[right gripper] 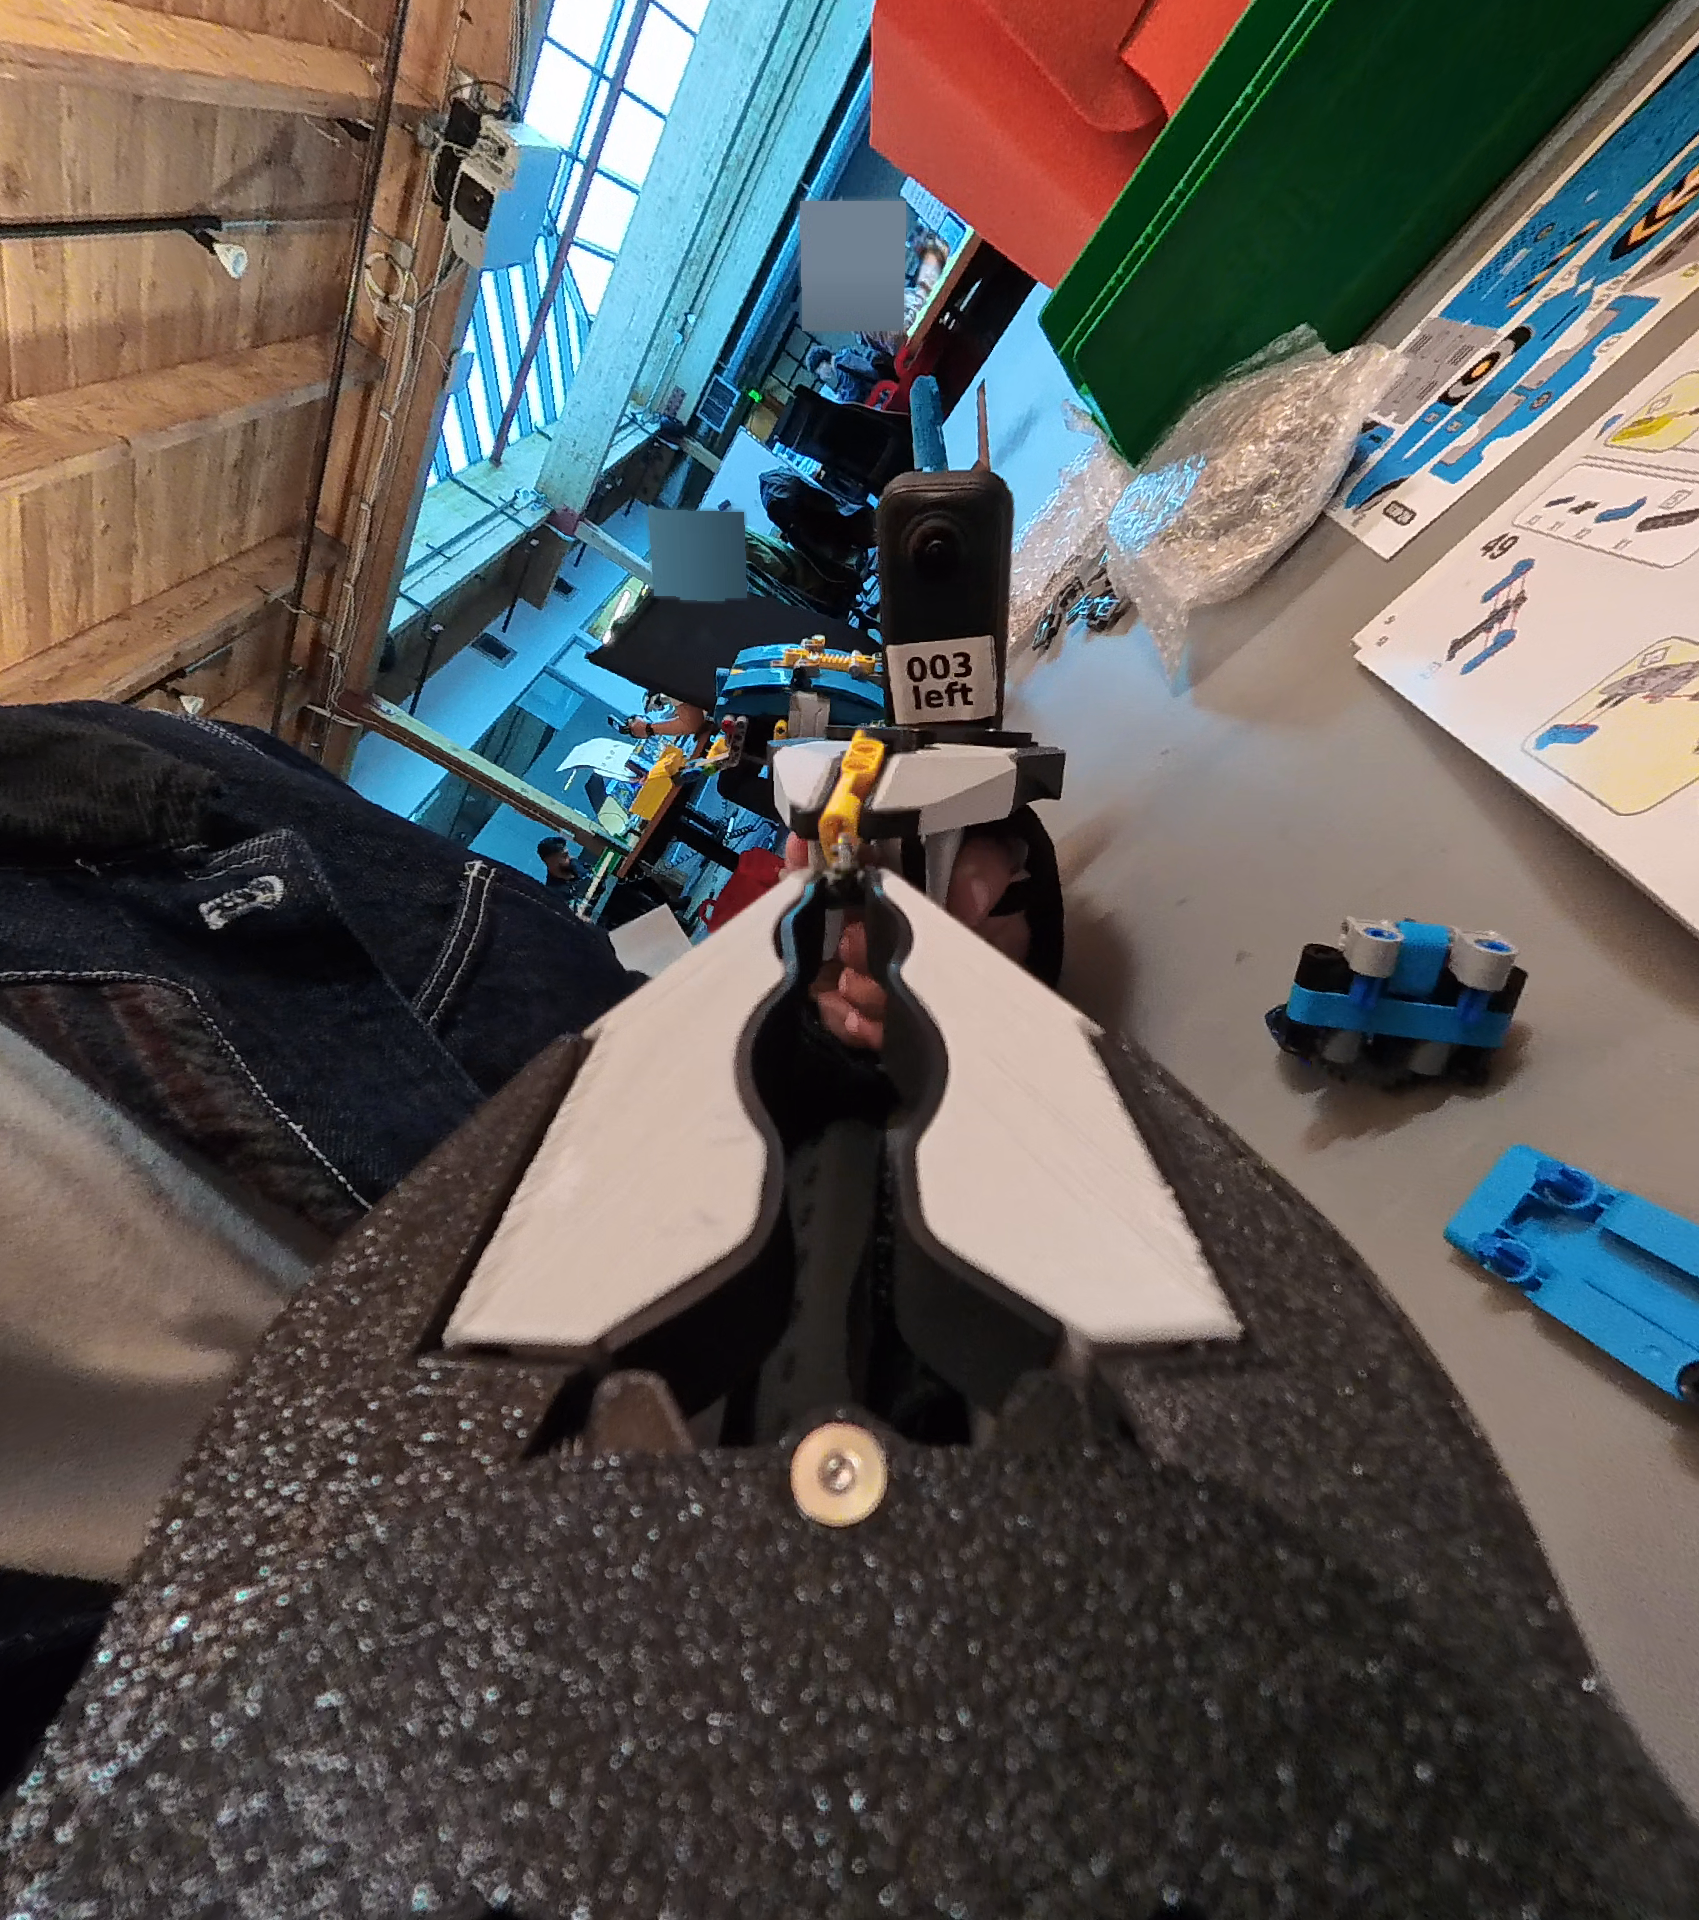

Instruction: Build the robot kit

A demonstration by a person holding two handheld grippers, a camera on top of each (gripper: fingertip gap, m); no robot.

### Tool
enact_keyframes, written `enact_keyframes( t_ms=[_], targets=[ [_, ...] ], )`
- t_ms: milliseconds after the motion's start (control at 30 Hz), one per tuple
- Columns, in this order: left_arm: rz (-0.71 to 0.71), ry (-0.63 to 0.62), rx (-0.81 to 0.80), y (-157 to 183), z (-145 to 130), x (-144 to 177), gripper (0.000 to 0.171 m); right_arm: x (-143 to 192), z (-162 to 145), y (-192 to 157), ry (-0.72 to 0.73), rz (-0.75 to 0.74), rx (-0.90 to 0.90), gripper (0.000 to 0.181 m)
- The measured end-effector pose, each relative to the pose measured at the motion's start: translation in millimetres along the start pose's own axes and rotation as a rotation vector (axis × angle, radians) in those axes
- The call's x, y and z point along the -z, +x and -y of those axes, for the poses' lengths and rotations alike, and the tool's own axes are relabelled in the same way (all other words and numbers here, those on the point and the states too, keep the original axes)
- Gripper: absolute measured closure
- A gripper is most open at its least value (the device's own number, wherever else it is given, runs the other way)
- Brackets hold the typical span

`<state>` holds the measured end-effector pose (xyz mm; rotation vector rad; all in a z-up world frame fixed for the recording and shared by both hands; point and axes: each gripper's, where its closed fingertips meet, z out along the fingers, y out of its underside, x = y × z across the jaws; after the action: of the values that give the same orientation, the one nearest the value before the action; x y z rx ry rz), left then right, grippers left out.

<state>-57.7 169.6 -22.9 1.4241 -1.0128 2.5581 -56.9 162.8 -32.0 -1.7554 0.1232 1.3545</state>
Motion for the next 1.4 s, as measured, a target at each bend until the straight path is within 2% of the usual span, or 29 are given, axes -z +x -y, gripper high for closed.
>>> enact_keyframes(
  t_ms=[500, 600, 700, 867, 1100, 1400],
  targets=[
    [0.042, -0.051, -0.043, -5, -6, -2, 0.165, 0, -5, 3, -0.032, -0.019, 0.004, 0.175],
    [0.065, -0.109, -0.088, -5, -14, -2, 0.165, 1, -11, 3, -0.087, -0.032, 0.013, 0.175],
    [0.120, -0.227, -0.169, -10, -31, -3, 0.165, 7, -26, 8, -0.198, -0.086, 0.056, 0.176],
    [0.141, -0.255, -0.178, -14, -36, -2, 0.165, 9, -30, 10, -0.204, -0.073, 0.038, 0.176],
    [0.108, -0.244, -0.101, -13, -39, -3, 0.165, 9, -30, 10, -0.201, -0.053, 0.033, 0.177],
    [0.134, -0.411, -0.122, -17, -62, 2, 0.166, 10, -54, 14, -0.354, -0.093, 0.086, 0.176]
  ],
)
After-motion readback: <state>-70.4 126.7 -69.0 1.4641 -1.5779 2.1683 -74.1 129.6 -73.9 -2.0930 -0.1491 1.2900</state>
